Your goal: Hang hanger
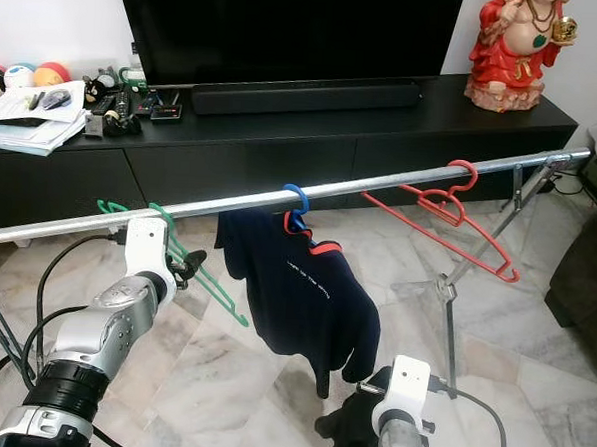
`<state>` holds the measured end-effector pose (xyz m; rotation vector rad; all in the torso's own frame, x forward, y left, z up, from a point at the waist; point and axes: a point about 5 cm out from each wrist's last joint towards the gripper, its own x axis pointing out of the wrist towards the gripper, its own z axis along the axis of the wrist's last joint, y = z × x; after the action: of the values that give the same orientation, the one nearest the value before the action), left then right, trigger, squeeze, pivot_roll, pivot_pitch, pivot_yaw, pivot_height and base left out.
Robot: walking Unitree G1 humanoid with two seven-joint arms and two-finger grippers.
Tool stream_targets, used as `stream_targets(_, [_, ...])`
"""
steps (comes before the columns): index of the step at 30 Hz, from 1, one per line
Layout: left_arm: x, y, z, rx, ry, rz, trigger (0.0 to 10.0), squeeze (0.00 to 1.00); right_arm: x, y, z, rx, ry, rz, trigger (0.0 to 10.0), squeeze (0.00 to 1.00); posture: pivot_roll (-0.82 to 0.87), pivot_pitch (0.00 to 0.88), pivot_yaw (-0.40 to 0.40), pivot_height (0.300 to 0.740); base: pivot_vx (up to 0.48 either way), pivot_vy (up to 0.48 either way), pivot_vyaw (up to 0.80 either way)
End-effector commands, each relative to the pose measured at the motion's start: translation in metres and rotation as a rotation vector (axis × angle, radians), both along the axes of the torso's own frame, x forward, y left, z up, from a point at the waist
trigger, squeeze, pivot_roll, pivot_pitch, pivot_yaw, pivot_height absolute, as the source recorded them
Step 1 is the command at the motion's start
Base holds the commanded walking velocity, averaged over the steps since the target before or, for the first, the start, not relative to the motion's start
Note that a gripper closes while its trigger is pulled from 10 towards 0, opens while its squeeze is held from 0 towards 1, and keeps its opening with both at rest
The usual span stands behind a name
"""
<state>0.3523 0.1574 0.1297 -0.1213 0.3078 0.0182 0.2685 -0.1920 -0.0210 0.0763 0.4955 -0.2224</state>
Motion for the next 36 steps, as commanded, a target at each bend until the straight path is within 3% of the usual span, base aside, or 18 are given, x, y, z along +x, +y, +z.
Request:
stream_targets(1, [-0.002,0.004,0.001,0.011,0.009,0.011,10.0,0.0,0.003,0.001,0.003,-0.009,-0.028,0.002,10.0,0.0,0.04,0.105,0.074,0.74,0.0,0.0,0.0])
stream_targets(15, [-0.015,0.013,0.014,0.05,0.046,-0.015,10.0,0.0,0.002,0.006,0.002,-0.001,-0.025,0.015,10.0,0.0,0.04,0.111,0.075,0.74,0.0,0.0,0.0])
stream_targets(24, [-0.015,0.004,0.016,0.024,0.04,-0.06,10.0,0.0,0.002,0.006,0.002,0.0,-0.026,0.014,10.0,0.0,0.04,0.109,0.076,0.74,0.0,0.0,0.0])
stream_targets(28, [-0.012,-0.001,0.006,0.029,0.051,-0.083,10.0,0.0,0.002,0.006,0.002,0.0,-0.026,0.015,10.0,0.0,0.04,0.107,0.076,0.74,0.0,0.0,0.0])
stream_targets(29, [-0.011,-0.001,0.005,0.03,0.055,-0.079,7.7,0.0,0.002,0.006,0.002,0.0,-0.027,0.014,10.0,0.0,0.04,0.107,0.076,0.74,0.0,0.0,0.0])
stream_targets(30, [-0.011,-0.001,0.003,0.029,0.058,-0.075,6.1,0.0,0.003,0.006,0.002,0.0,-0.027,0.015,10.0,0.0,0.04,0.108,0.076,0.74,0.0,0.0,0.0])
stream_targets(31, [-0.01,0.0,-0.002,0.037,0.071,-0.065,0.5,0.0,0.003,0.006,0.003,0.0,-0.027,0.015,10.0,0.0,0.03,0.107,0.076,0.74,0.0,0.0,0.0])
stream_targets(32, [-0.01,0.0,-0.005,0.034,0.075,-0.063,0.0,0.0,0.003,0.006,0.003,-0.001,-0.028,0.015,10.0,0.0,0.03,0.108,0.076,0.74,0.0,0.0,0.0])
stream_targets(36, [-0.008,-0.001,-0.01,0.022,0.077,-0.065,0.0,0.0,0.003,0.006,0.003,-0.003,-0.027,0.016,10.0,0.0,0.03,0.107,0.074,0.74,0.0,0.0,0.0])
